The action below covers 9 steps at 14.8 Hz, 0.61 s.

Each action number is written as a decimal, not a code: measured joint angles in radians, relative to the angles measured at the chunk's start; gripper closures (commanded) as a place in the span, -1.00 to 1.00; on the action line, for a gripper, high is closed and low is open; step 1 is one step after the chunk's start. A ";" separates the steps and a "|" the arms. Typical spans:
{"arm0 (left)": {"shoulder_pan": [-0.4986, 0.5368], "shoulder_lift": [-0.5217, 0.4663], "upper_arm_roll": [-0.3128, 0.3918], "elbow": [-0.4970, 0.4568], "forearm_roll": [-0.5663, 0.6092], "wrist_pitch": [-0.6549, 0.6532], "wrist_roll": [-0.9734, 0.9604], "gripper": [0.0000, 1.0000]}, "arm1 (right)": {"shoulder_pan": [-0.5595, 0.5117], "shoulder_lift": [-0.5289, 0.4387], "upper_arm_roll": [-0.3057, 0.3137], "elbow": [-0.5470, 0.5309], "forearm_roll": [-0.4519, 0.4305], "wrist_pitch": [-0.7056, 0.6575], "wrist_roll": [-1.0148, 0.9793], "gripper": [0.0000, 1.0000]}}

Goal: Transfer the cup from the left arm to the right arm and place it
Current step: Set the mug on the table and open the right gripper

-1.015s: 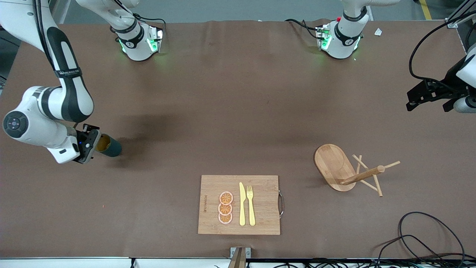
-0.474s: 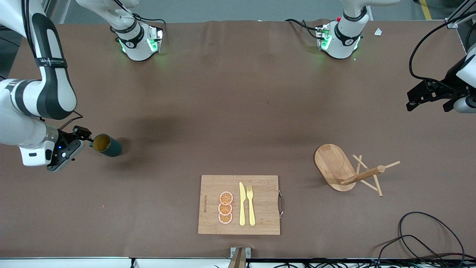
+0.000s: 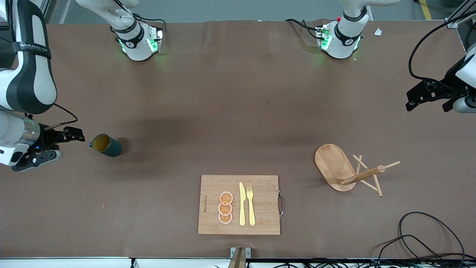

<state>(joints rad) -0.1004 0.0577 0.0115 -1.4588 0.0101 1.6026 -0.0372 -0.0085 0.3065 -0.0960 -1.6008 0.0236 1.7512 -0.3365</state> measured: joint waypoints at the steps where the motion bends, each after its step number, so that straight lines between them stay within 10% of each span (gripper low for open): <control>1: 0.001 0.001 0.000 -0.001 0.000 0.000 0.000 -1.00 | 0.000 -0.008 -0.001 0.009 0.000 -0.021 0.072 -1.00; 9: 0.054 0.006 -0.040 -0.005 0.000 0.003 0.001 -1.00 | -0.001 -0.171 -0.005 0.024 -0.001 -0.136 0.296 -1.00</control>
<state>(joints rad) -0.0465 0.0641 -0.0285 -1.4641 0.0101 1.6053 -0.0361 -0.0095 0.1358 -0.1009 -1.5767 0.0229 1.6153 -0.0400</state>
